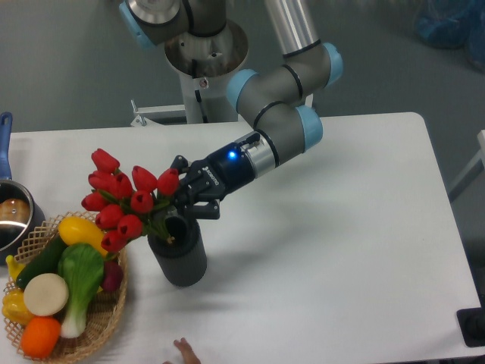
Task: Insert the flowers into the vase
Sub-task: 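Push the tulip bunch further down into the vase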
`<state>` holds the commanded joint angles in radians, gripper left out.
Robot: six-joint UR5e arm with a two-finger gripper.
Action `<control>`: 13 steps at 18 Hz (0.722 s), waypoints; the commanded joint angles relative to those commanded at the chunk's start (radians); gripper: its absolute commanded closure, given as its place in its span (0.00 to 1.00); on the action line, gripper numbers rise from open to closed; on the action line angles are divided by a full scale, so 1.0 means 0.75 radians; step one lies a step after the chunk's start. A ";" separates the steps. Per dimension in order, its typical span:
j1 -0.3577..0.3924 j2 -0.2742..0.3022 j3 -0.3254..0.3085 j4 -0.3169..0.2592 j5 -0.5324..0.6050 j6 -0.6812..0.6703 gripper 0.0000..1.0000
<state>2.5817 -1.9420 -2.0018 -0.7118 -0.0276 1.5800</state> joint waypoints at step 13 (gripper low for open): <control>0.035 0.002 -0.026 0.000 0.002 0.002 0.79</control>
<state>2.6078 -1.9405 -2.0217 -0.7118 -0.0261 1.5815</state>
